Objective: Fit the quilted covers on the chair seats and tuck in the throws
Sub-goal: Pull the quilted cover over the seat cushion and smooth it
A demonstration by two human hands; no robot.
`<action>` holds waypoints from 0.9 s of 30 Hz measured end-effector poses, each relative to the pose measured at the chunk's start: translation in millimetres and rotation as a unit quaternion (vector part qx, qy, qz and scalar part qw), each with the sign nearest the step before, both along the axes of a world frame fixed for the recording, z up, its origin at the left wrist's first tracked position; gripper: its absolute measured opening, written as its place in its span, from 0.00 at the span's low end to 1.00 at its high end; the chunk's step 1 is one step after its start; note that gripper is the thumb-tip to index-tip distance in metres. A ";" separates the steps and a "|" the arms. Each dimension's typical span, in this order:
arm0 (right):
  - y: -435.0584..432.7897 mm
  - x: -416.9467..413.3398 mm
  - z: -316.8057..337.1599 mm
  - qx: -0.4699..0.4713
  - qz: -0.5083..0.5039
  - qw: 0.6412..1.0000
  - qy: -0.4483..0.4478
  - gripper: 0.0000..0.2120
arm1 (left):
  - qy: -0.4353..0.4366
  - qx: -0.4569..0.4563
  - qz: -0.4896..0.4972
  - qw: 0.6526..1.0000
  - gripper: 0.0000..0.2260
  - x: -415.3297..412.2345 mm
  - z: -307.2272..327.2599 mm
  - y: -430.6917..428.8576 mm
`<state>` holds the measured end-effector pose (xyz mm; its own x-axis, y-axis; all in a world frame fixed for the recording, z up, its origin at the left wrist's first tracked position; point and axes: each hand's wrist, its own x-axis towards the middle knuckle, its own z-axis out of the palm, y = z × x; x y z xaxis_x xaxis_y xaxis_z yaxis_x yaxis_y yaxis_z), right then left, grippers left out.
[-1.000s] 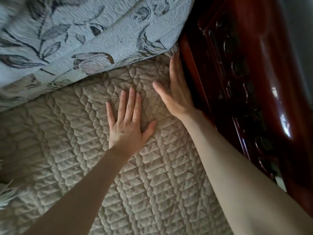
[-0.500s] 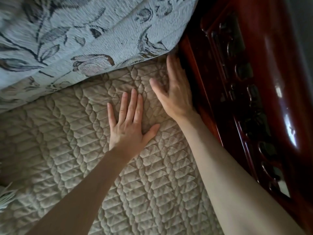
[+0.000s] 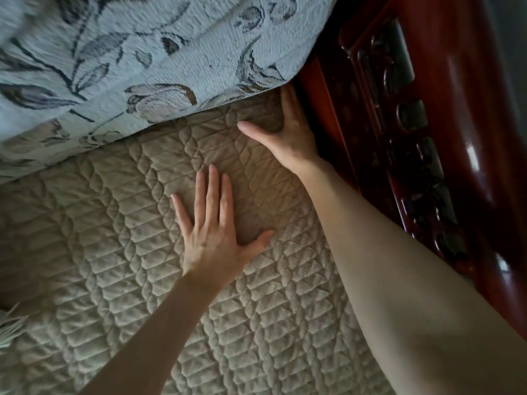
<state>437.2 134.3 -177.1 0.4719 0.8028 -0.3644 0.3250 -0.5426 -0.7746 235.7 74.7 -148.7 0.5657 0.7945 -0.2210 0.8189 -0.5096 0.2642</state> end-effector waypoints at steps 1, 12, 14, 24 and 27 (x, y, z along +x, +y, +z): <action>-3.2 -2.9 4.4 0.011 -0.007 1.000 -0.003 0.53 | -0.001 -0.005 -0.002 1.000 0.48 -4.9 3.1 -1.3; -155.4 -41.2 29.0 -0.107 0.058 0.989 -0.084 0.51 | 0.032 -0.056 -0.049 0.997 0.43 -33.3 9.6 -79.8; -151.0 -35.7 22.0 -0.119 0.011 0.993 -0.021 0.52 | 0.047 -0.054 -0.050 0.996 0.43 -28.7 5.3 -81.7; -192.8 -44.8 32.7 -0.100 0.001 0.995 -0.026 0.48 | 0.020 -0.039 -0.112 0.993 0.41 -39.9 7.7 -108.5; -261.3 -66.1 45.3 -0.134 0.050 0.985 -0.101 0.49 | 0.031 -0.050 -0.143 0.988 0.40 -50.6 11.5 -146.0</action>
